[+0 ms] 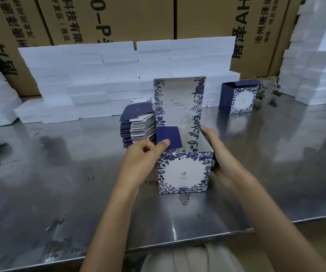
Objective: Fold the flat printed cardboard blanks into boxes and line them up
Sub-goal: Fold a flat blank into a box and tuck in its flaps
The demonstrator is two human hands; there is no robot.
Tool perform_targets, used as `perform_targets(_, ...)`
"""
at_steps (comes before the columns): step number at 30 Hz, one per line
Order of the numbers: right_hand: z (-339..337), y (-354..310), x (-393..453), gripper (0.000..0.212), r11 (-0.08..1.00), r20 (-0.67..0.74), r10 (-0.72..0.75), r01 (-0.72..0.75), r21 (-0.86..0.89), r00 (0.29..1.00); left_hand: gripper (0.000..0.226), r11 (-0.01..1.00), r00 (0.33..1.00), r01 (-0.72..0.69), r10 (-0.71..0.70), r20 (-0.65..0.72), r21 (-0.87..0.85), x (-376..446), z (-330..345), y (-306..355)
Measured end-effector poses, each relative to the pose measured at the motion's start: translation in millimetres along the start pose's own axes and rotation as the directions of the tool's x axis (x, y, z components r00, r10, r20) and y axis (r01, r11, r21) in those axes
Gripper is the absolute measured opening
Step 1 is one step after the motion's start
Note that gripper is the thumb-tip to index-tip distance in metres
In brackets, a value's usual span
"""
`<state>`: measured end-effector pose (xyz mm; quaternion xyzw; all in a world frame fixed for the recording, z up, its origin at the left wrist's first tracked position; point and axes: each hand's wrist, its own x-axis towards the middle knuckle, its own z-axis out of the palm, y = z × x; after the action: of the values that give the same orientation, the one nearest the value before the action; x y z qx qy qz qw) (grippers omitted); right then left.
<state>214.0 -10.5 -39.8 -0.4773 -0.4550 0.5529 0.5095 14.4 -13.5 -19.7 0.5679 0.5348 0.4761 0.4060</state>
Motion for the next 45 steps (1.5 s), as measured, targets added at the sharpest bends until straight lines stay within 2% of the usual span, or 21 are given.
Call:
perform_targets(3,8,4,-2,0.057,0.980,-0.006,0.000,0.001,0.201,1.000,0.057,0.997,0.998,-0.069,0.069,0.001,0.047,-3,2,3)
perform_targets(6,15,9,0,0.056,0.913,-0.048,0.005,0.015,0.408,0.999,0.051,0.977,0.992,-0.127,0.126,0.018,0.173,-5,3,5)
perform_targets(8,16,10,2,0.056,0.898,-0.049,0.004,0.018,0.441,0.999,0.047,0.961,0.990,-0.138,0.128,0.057,0.240,-5,-1,7)
perform_targets(12,13,11,5,0.054,0.897,-0.046,-0.005,0.025,0.442,0.999,0.051,0.945,0.985,-0.088,0.035,0.171,0.314,5,-10,15)
perform_targets(15,13,12,4,0.051,0.891,-0.047,-0.005,0.026,0.454,0.999,0.043,0.915,0.982,-0.115,0.047,0.181,0.387,7,-8,14)
perform_targets(18,14,11,4,0.050,0.907,-0.075,-0.011,0.042,0.418,0.997,0.039,0.882,0.980,-0.161,0.091,0.176,0.443,7,-7,12)
perform_targets(20,13,10,2,0.055,0.926,-0.089,-0.038,0.069,0.370,0.995,0.041,0.876,0.978,-0.150,0.063,0.201,0.458,10,-10,15)
perform_targets(22,9,13,-2,0.074,0.945,-0.084,-0.093,0.115,0.308,0.992,0.045,0.872,0.977,-0.135,0.038,0.210,0.471,12,-13,17)
perform_targets(25,2,19,-13,0.109,0.964,-0.059,-0.229,0.235,0.121,0.972,0.049,0.882,0.983,-0.140,0.071,0.167,0.449,9,-11,14)
perform_targets(29,-4,20,-25,0.124,0.951,0.015,-0.307,0.307,-0.021,0.952,0.047,0.906,0.990,-0.137,0.109,0.091,0.400,5,-4,10)
perform_targets(30,-2,19,-28,0.122,0.945,0.018,-0.322,0.323,-0.061,0.947,0.046,0.905,0.989,-0.143,0.119,0.084,0.402,4,-2,9)
perform_targets(32,5,20,-30,0.104,0.936,-0.022,-0.346,0.343,-0.082,0.938,0.046,0.896,0.988,-0.151,0.122,0.096,0.418,3,-1,9)
perform_targets(34,12,23,-29,0.084,0.940,-0.104,-0.339,0.341,-0.008,0.935,0.046,0.893,0.986,-0.135,0.079,0.145,0.430,6,-4,12)
perform_targets(36,18,23,-27,0.073,0.947,-0.166,-0.306,0.318,0.051,0.938,0.045,0.901,0.982,-0.091,0.011,0.189,0.425,11,-7,20)
perform_targets(38,22,22,-25,0.070,0.948,-0.194,-0.287,0.308,0.084,0.938,0.046,0.895,0.981,-0.092,0.007,0.192,0.436,17,-6,27)
perform_targets(42,27,21,-24,0.069,0.946,-0.237,-0.300,0.320,0.051,0.924,0.044,0.836,0.976,-0.190,0.107,0.187,0.515,18,0,22)
perform_targets(45,29,22,-23,0.069,0.947,-0.252,-0.300,0.318,0.033,0.920,0.048,0.857,0.974,-0.156,0.051,0.221,0.490,24,-6,21)
